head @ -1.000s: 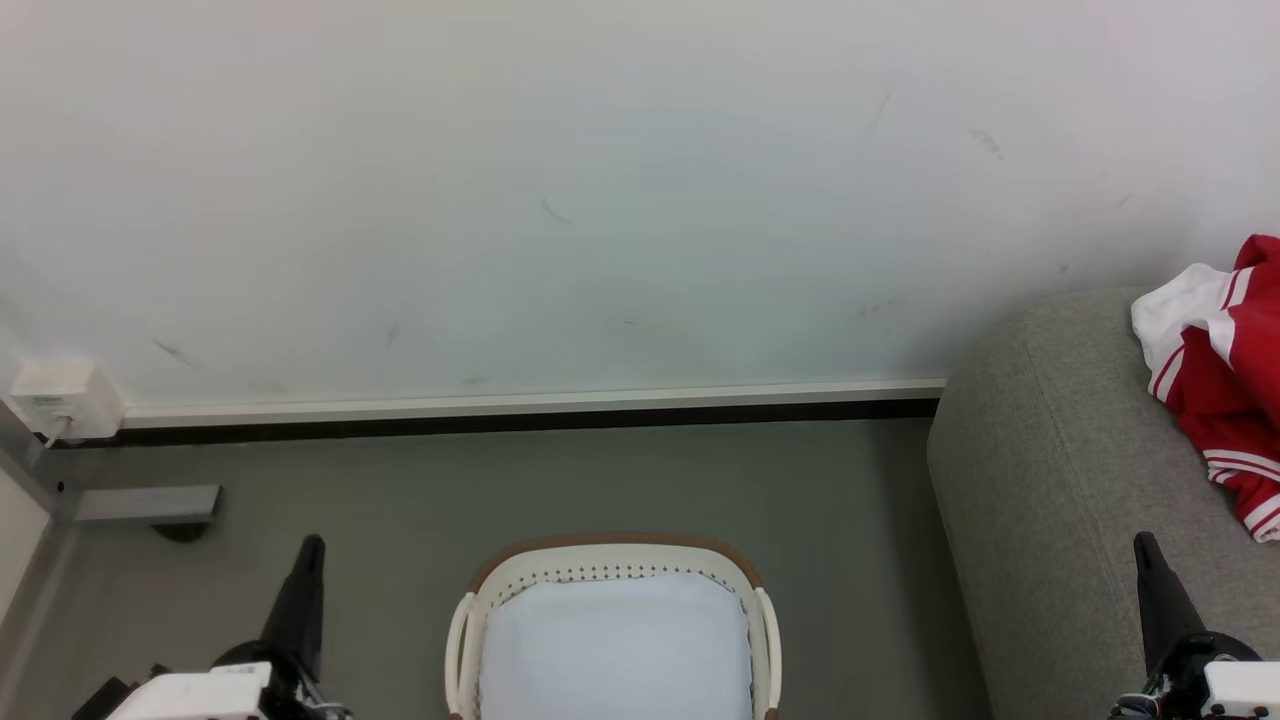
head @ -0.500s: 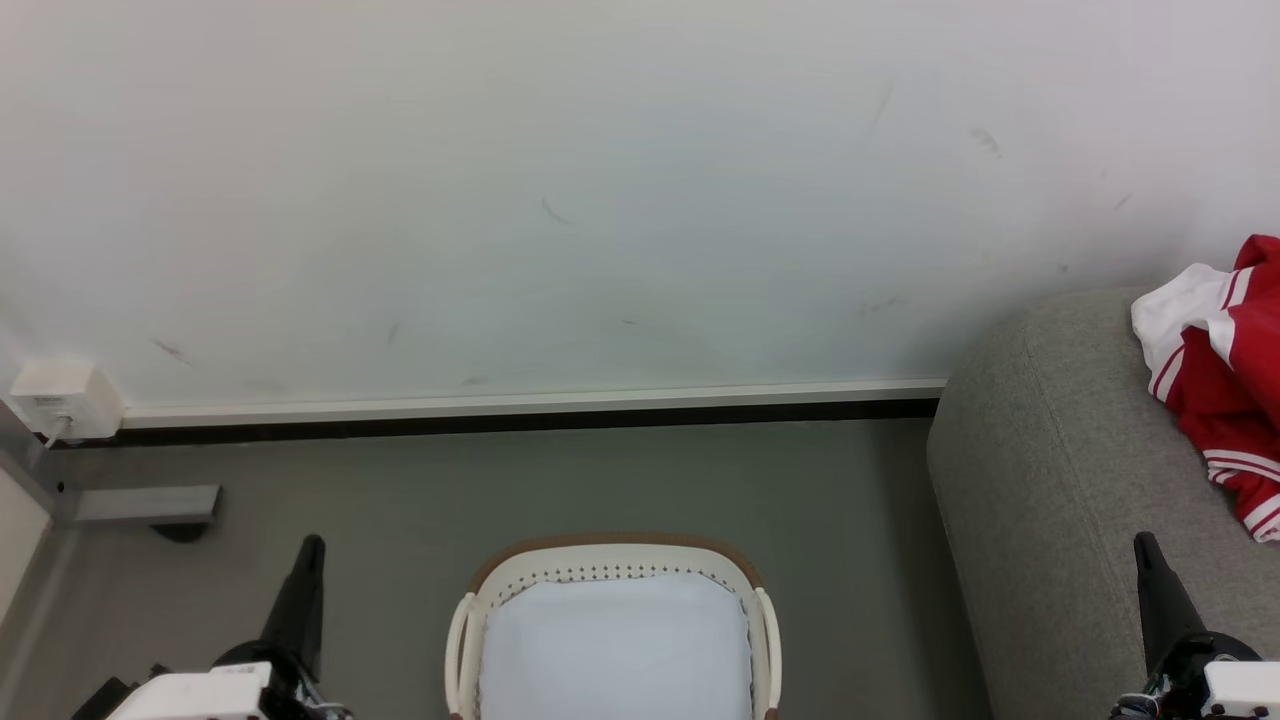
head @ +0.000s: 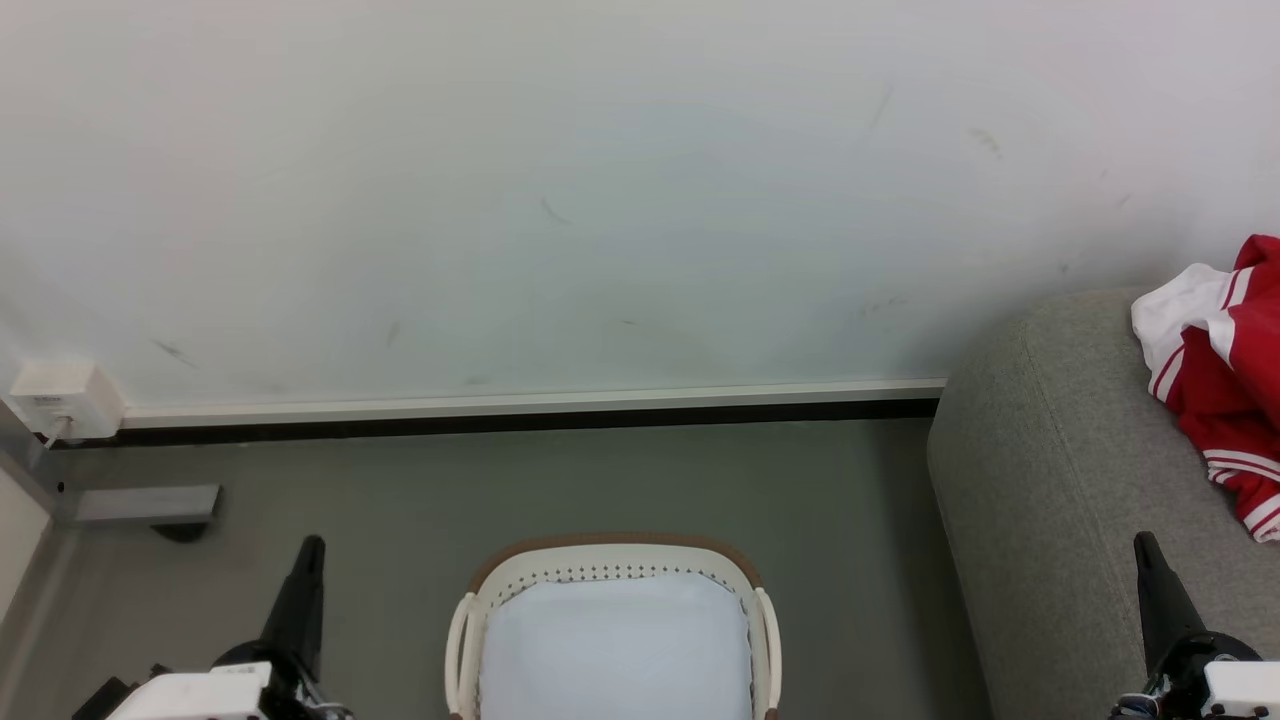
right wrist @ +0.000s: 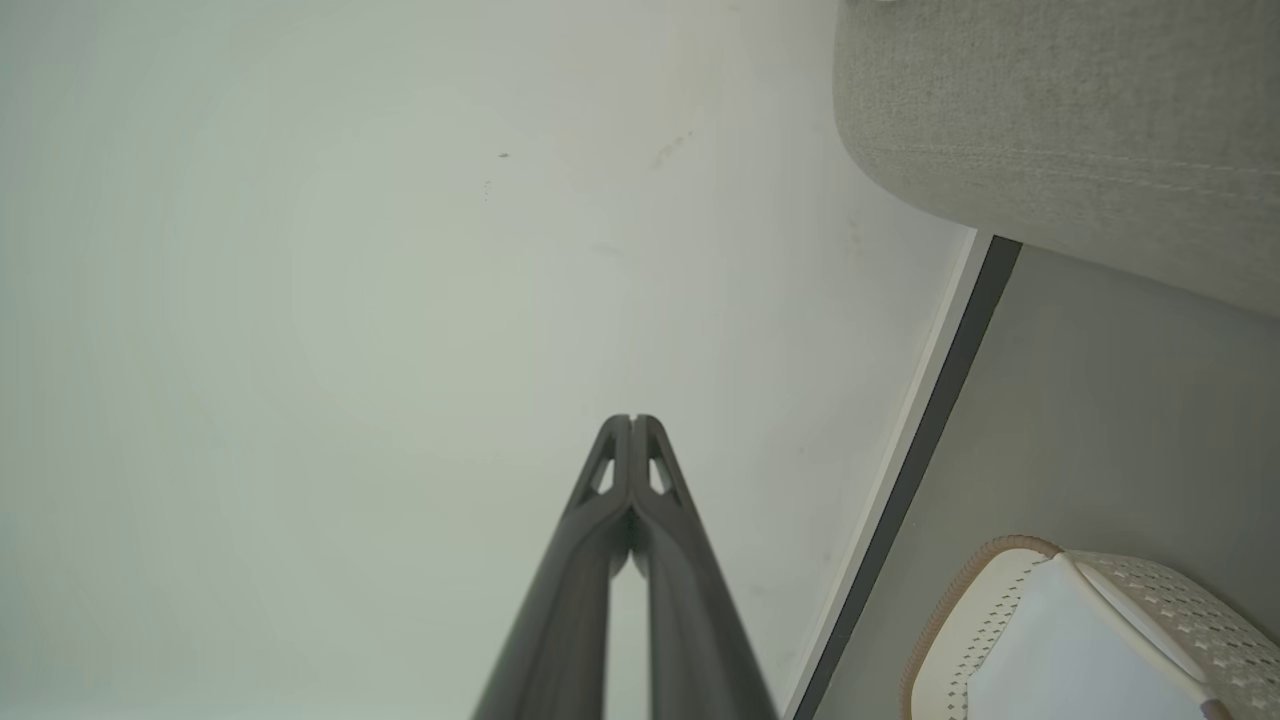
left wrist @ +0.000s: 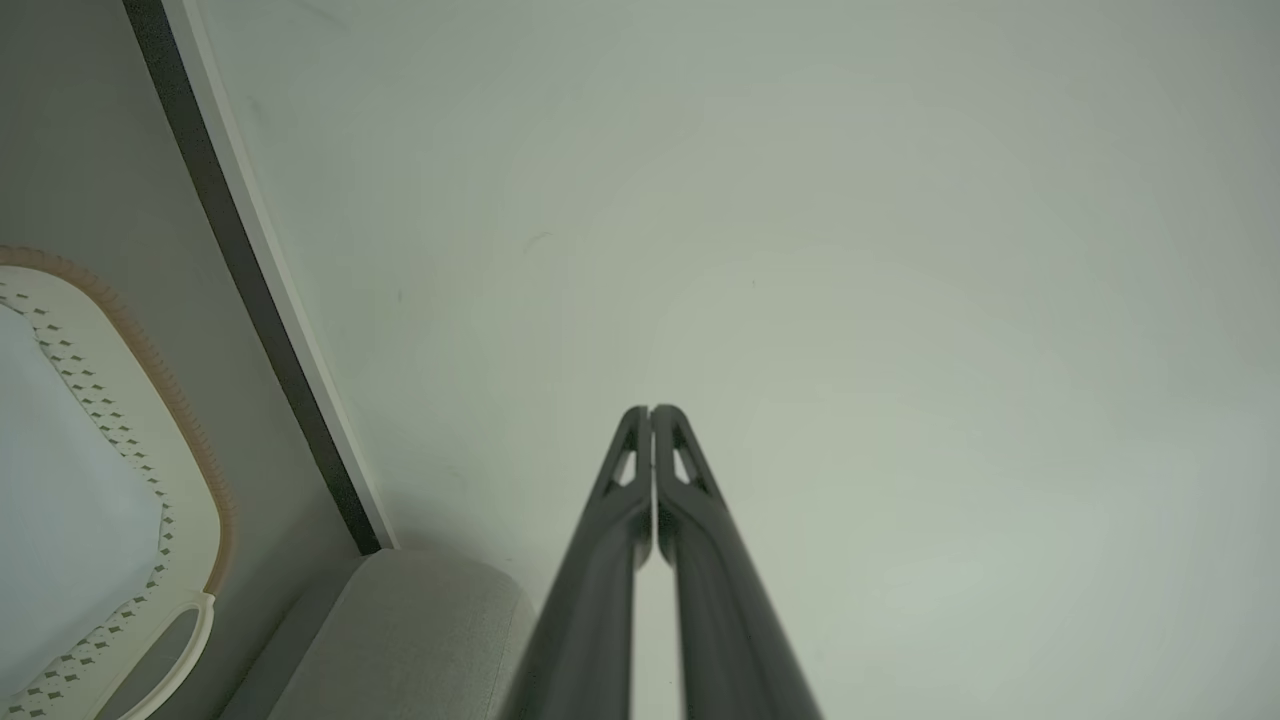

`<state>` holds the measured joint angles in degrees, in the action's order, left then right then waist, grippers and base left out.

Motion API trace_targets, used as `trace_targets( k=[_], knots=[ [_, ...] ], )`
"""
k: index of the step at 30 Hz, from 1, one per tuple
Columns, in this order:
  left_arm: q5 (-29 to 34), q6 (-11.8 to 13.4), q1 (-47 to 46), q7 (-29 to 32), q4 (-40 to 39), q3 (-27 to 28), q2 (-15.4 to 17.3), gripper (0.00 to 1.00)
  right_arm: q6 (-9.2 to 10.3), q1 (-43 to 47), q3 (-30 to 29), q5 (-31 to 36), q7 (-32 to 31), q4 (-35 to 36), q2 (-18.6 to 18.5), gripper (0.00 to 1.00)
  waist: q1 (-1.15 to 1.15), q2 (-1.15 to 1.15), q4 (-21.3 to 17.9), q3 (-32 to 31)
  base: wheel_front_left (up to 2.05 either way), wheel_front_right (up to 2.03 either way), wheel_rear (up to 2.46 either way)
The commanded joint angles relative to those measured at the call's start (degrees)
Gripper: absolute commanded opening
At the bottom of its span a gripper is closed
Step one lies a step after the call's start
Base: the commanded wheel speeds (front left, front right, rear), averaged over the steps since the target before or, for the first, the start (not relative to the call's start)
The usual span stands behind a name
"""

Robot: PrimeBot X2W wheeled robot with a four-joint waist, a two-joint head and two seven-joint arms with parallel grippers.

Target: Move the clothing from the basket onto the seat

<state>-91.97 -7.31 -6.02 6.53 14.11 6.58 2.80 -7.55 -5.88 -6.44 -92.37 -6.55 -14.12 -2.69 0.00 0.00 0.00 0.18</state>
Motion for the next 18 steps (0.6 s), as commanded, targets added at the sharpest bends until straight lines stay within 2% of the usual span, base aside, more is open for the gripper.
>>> trace_targets(
  k=[1, 18],
  knots=[
    [-0.8, -0.3, -0.5, 0.2, -0.2, 0.1, 0.1, 0.00, 0.12, -0.7, -0.2, -0.1, -0.2, 0.3, -0.4, 0.00, 0.00, 0.00, 0.0, 0.0, 0.00, 0.00, 0.00],
    [-0.8, -0.3, -0.5, 0.2, -0.2, 0.1, 0.1, 0.00, 0.12, -0.7, -0.2, -0.1, -0.2, 0.3, -0.4, 0.00, 0.00, 0.00, 0.0, 0.0, 0.00, 0.00, 0.00]
  ],
)
